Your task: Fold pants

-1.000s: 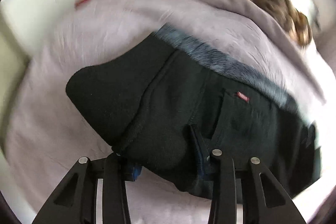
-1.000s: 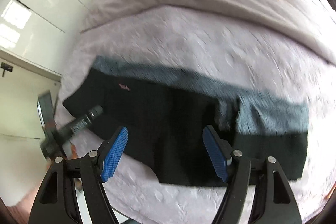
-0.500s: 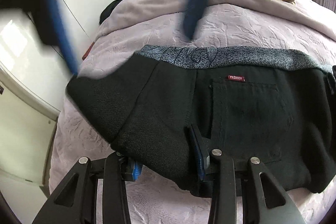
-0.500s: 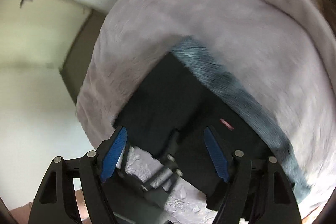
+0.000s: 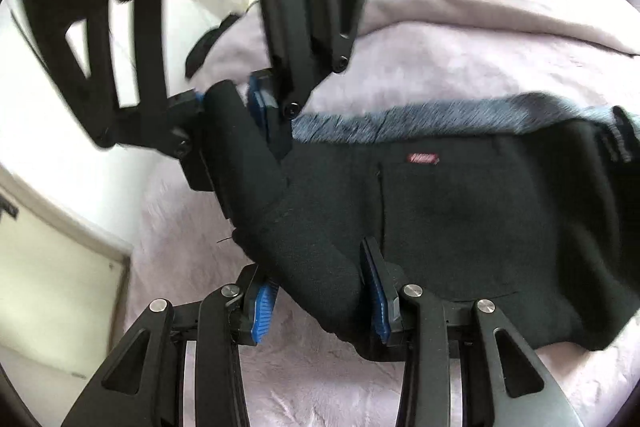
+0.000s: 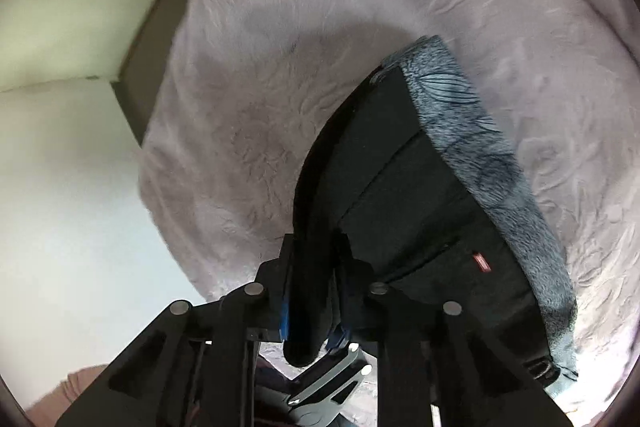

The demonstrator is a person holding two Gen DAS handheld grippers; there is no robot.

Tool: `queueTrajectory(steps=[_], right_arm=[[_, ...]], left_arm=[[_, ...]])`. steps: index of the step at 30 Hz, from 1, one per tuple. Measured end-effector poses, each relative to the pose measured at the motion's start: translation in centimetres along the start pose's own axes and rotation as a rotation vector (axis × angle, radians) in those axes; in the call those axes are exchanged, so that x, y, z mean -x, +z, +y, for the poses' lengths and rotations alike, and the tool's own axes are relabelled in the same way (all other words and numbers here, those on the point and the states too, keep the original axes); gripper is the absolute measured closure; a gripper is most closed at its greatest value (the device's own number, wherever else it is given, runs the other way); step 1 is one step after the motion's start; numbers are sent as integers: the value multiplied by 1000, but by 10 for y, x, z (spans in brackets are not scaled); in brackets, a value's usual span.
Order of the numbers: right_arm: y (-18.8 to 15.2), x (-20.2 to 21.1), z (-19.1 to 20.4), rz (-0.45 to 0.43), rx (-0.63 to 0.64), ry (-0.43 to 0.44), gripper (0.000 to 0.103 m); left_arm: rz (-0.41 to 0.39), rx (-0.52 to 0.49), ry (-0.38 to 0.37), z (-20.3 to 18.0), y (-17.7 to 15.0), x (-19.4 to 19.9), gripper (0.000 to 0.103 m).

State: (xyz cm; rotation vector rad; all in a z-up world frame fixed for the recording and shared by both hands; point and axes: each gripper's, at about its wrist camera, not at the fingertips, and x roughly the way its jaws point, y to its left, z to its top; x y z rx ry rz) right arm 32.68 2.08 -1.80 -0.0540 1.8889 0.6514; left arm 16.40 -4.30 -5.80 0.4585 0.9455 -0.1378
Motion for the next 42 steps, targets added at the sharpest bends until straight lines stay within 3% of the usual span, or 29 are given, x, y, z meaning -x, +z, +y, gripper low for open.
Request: queueTrajectory(steps=[7, 11, 17, 21, 25, 30, 35, 37, 39, 42], right_arm=[[-83, 79, -57, -248, -71, 269, 83], [-165, 121, -108, -443, -149, 409, 83], [-292, 143, -190, -675, -281, 512, 83], [-375, 123, -252, -782, -408, 585, 83], [-425, 97, -297, -812, -497, 602, 83], [-465, 42, -347, -806, -605, 624, 83], [-473, -2, -387, -773, -671, 613, 83], [-473, -8, -390, -778, -681, 606, 82], [-475, -9, -392, -778, -696, 589, 78], [-483, -1, -387, -770, -710, 525, 75]], left_arm=[[-155, -80, -64, -34, 45, 80, 62], [-220, -138, -127, -74, 68, 121, 62], [-280, -294, -250, -170, 87, 167, 62], [-276, -419, -309, -241, 83, 180, 62], [-247, -538, -338, -314, 62, 178, 62], [-164, -607, -351, -362, 39, 160, 62], [-134, -654, -319, -377, 26, 148, 59], [-112, -654, -348, -370, 27, 149, 56], [-77, -625, -377, -356, 30, 149, 40], [-46, -558, -416, -331, 30, 152, 39]])
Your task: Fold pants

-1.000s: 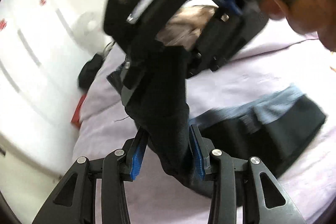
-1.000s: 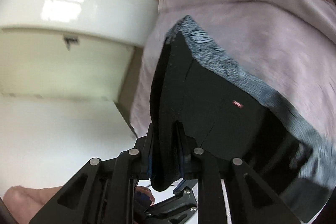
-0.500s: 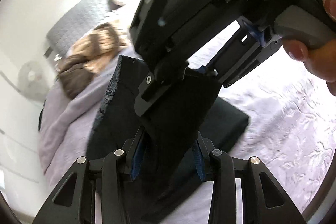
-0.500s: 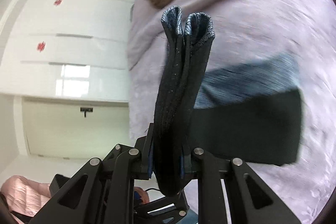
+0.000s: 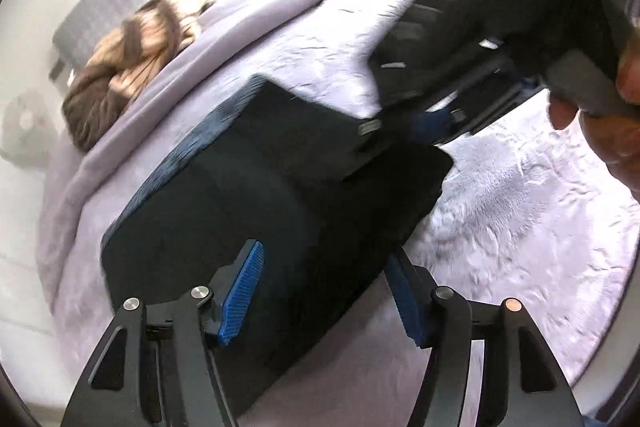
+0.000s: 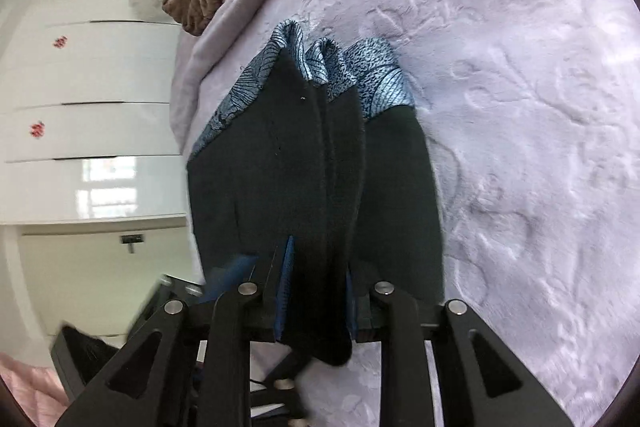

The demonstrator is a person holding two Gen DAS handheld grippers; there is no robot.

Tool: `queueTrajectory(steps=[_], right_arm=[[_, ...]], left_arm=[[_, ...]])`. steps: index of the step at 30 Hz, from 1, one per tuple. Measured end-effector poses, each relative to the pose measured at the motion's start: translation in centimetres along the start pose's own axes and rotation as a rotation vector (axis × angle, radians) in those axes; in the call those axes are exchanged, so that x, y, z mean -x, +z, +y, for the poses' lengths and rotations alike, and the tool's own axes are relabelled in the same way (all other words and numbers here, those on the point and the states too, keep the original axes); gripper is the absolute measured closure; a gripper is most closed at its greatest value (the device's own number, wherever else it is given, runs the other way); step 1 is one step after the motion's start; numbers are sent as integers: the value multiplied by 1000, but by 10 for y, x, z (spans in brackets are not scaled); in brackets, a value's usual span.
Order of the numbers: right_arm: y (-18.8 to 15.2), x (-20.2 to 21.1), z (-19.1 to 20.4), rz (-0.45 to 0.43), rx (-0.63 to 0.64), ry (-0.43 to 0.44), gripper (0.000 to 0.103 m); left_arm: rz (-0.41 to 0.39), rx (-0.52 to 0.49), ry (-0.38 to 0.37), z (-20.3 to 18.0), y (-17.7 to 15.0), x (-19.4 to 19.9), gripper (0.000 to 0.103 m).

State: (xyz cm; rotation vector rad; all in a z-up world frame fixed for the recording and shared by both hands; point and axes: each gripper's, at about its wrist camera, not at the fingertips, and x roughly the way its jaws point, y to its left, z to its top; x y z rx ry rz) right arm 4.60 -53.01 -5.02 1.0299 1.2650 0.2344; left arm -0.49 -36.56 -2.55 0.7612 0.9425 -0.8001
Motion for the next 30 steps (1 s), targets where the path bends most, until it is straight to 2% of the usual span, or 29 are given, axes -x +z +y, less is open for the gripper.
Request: queueTrajectory(steps=[2, 5, 6, 9, 11, 14, 18, 20, 24, 27, 30], right_arm=[[-3, 7, 11, -18, 18, -86, 70], [-6, 10, 26, -31, 37, -227, 69], [-11, 16, 29, -44, 44, -278, 69], [-21, 30, 47, -118, 68, -361, 70], [-23, 34, 59, -161, 96, -340, 70], [-28, 24, 75, -132, 153, -350, 70], [-36, -19, 77, -35, 222, -486, 70], [-41, -32, 69, -25, 211, -531, 70], [-47, -34, 66, -39, 194, -539, 70], [-46, -32, 69, -23, 204, -546, 69], [-46, -32, 68, -16, 186, -539, 69]], left_arm=[[-4, 56, -1, 18, -10, 14, 39], [-5, 164, 59, 62, -22, 27, 39], [3, 213, 79, 77, -27, 28, 39], [68, 355, 128, 123, -43, 16, 39], [137, 435, 139, 145, -56, 0, 39], [188, 507, 92, 156, -75, -21, 39], [189, 531, 64, 145, -95, -32, 34], [196, 541, 52, 143, -100, -36, 34], [202, 574, 25, 155, -93, -27, 33], [141, 591, 63, 177, -78, -16, 33], [141, 699, 49, 212, -64, -31, 33]])
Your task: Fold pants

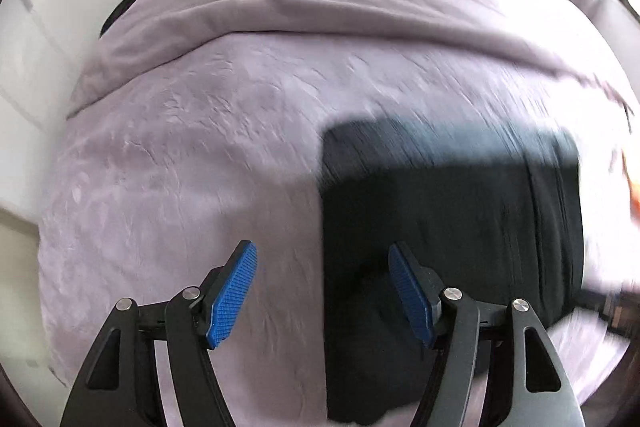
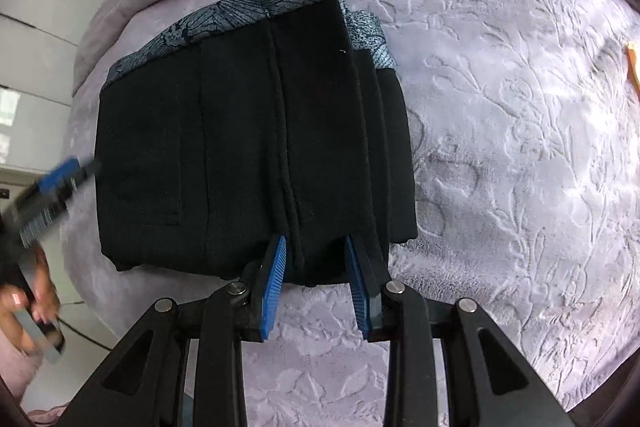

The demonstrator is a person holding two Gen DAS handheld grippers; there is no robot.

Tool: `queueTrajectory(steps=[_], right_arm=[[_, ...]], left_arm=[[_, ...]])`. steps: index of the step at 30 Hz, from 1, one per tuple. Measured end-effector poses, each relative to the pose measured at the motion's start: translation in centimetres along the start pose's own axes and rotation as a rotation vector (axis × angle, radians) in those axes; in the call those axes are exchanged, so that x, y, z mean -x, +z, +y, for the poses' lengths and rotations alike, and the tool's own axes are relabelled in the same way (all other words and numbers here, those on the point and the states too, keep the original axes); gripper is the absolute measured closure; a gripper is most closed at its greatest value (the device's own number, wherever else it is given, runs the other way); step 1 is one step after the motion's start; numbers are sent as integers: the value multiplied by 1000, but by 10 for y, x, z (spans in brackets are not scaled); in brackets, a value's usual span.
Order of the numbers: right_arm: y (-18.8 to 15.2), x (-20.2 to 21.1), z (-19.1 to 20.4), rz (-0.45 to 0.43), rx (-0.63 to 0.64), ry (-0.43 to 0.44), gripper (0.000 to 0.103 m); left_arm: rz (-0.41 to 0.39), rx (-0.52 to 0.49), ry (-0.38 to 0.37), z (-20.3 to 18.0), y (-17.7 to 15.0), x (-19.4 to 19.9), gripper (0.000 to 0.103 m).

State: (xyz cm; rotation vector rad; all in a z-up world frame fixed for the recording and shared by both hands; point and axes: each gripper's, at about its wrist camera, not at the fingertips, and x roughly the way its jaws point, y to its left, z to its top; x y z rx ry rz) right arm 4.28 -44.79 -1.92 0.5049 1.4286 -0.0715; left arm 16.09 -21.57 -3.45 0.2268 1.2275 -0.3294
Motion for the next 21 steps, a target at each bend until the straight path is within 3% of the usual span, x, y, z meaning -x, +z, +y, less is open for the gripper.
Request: queueTrajectory(steps=[4, 6, 14, 21], right_arm=[[0, -2, 5, -8, 10, -20, 69], [4, -6, 4, -11, 11, -23, 69], [2, -6, 14, -9, 16, -36, 68], [-3, 10, 8, -19, -31, -6, 59]], left_arm=[[56, 12, 32, -1, 15, -37, 32], [39, -23, 85, -5, 12, -44, 21], [70, -36, 54, -5, 3, -14, 21], [86, -63, 24, -13, -11, 6, 21]])
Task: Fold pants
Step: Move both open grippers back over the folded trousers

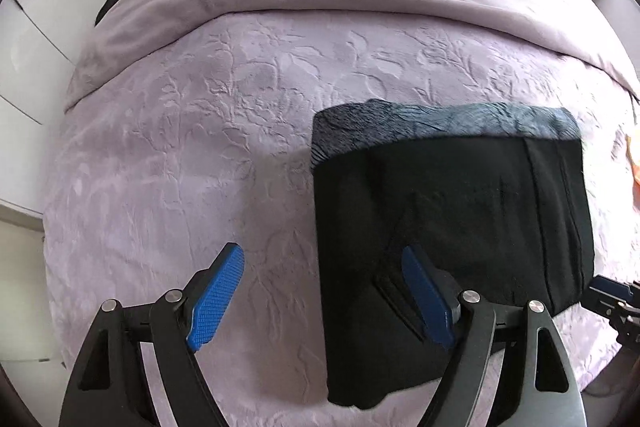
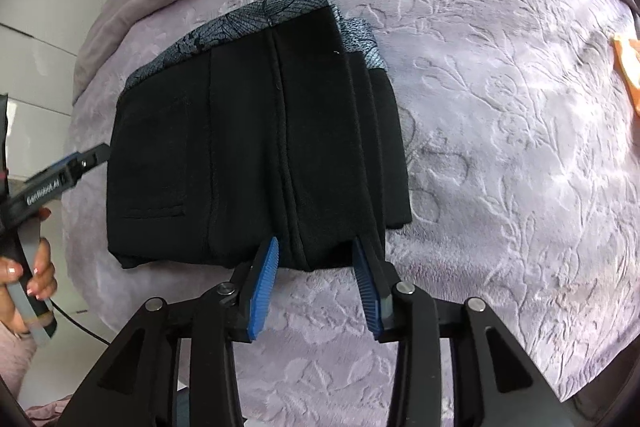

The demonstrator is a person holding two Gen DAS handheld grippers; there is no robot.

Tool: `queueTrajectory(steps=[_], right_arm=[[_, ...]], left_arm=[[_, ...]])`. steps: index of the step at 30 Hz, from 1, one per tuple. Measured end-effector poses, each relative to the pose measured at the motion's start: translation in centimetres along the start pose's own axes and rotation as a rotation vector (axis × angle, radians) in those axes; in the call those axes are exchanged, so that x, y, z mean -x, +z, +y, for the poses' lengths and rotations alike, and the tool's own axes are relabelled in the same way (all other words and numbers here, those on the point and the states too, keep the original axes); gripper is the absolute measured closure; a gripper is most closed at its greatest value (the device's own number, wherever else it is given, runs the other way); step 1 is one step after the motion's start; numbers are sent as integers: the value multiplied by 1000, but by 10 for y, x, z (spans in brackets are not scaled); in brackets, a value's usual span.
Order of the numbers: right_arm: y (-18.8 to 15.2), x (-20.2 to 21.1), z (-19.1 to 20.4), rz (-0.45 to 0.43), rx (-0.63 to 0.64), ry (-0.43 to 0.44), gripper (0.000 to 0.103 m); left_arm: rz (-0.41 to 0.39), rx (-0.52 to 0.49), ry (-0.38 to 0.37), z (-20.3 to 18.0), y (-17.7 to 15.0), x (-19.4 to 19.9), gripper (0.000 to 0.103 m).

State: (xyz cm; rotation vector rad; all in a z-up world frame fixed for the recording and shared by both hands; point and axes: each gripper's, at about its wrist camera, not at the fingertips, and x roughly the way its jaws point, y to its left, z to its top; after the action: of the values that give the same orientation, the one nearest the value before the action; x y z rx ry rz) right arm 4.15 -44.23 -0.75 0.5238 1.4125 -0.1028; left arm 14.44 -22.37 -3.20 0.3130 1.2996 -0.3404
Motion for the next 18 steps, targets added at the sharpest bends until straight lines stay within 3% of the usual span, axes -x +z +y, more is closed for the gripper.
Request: queueTrajectory(steps=[4, 6, 15, 18], right_arm=[[-7, 7, -1, 0, -25, 13, 49], [-13, 10, 1, 0, -33, 18, 45], [-34, 17, 8, -16, -49, 35, 23], [-42, 18, 10, -19, -56, 27, 21]], left_arm=[[3, -3, -9, -3, -7, 8, 20], [9, -4, -14, -4, -10, 10, 0], [49, -30, -18, -10, -28, 17, 0], [70, -43, -21, -11, -34, 18, 0]])
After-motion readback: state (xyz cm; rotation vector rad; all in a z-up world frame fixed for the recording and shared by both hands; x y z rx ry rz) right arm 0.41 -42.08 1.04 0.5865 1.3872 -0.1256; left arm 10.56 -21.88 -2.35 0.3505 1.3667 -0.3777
